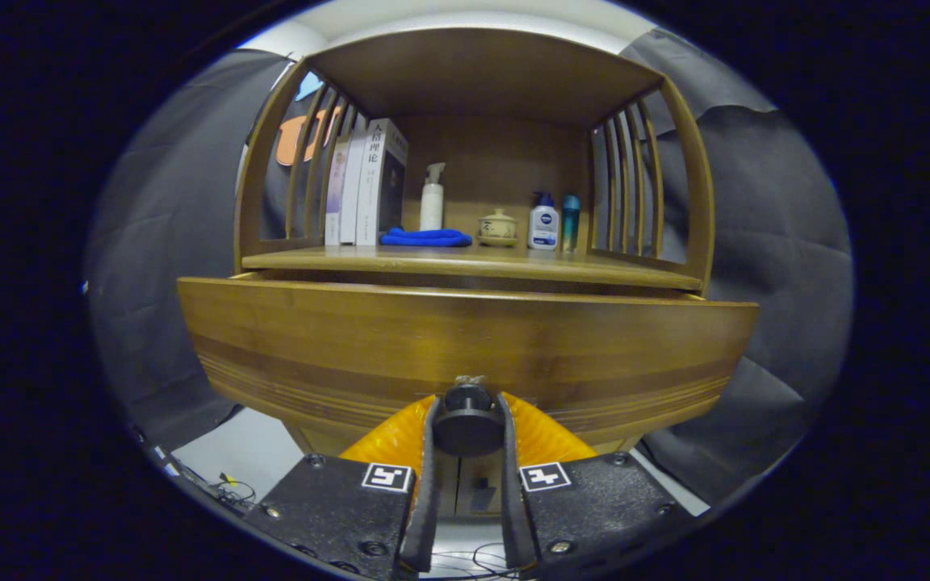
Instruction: Pull open the drawer, take out the items inside it, and place them on the countertop above the cabinet.
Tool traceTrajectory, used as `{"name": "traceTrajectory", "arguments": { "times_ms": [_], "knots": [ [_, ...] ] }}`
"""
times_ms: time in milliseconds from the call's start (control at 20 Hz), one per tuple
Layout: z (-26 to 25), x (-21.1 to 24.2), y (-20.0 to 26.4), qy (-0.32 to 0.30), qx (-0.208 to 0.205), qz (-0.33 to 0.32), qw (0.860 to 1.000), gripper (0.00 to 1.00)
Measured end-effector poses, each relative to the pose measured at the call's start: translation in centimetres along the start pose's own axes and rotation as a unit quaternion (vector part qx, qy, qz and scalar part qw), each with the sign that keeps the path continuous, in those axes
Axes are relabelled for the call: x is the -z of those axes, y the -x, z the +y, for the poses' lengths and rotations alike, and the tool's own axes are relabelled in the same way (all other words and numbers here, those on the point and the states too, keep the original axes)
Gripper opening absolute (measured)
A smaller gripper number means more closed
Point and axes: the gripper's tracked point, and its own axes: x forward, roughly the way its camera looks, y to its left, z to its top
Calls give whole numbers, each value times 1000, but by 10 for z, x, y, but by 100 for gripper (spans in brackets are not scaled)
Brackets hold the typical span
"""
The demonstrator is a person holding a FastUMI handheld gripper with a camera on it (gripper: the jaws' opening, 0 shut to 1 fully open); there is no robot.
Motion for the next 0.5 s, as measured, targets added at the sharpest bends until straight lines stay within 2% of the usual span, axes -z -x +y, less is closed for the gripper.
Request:
{"name": "traceTrajectory", "arguments": {
  "times_ms": [500],
  "knots": [
    [-3,20,58,0,-5,6,1000,36]
  ]
}}
